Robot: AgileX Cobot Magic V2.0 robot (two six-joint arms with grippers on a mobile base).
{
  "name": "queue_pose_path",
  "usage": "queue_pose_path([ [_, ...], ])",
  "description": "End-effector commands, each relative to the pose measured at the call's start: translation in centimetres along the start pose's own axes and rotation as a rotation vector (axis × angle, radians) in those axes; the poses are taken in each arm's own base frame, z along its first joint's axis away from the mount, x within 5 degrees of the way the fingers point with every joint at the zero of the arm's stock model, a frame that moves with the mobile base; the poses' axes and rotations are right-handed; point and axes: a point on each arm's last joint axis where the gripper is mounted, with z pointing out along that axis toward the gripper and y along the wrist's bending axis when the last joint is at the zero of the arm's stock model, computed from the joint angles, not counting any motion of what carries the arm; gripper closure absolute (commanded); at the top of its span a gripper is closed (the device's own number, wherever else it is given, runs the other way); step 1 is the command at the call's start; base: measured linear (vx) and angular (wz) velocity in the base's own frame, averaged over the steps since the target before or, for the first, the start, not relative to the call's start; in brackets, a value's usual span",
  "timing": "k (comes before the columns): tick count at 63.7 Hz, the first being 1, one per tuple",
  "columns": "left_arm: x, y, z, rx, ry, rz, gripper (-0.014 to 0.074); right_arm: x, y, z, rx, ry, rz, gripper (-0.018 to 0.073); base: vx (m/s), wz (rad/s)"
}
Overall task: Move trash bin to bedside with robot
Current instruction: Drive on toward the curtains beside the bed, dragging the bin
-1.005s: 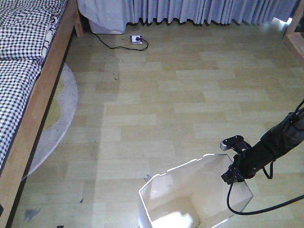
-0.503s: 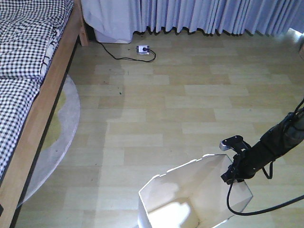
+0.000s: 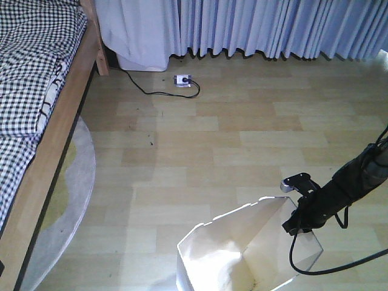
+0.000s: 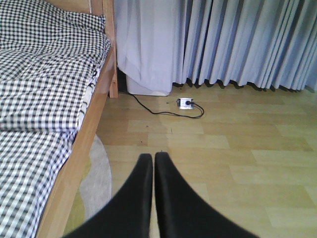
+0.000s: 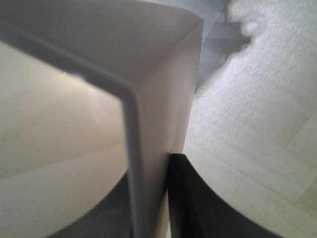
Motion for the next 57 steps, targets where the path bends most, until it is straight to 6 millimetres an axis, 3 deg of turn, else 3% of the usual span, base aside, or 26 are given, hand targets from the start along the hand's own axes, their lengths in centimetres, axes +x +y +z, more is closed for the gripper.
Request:
queue_pose_path([
  [1, -0.48, -0.07, 0.13, 0.007, -0.051, -0.006, 0.0603, -1.39, 1.15, -2.57, -0.104, -0.055, -0.006, 0.0564, 0.38, 0.02],
  [57, -0.48, -0.07, 0.13, 0.007, -0.051, -0.006, 0.0603, -1.39, 1.15, -2.57, -0.104, -0.055, -0.006, 0.0564, 0.36, 0.06],
])
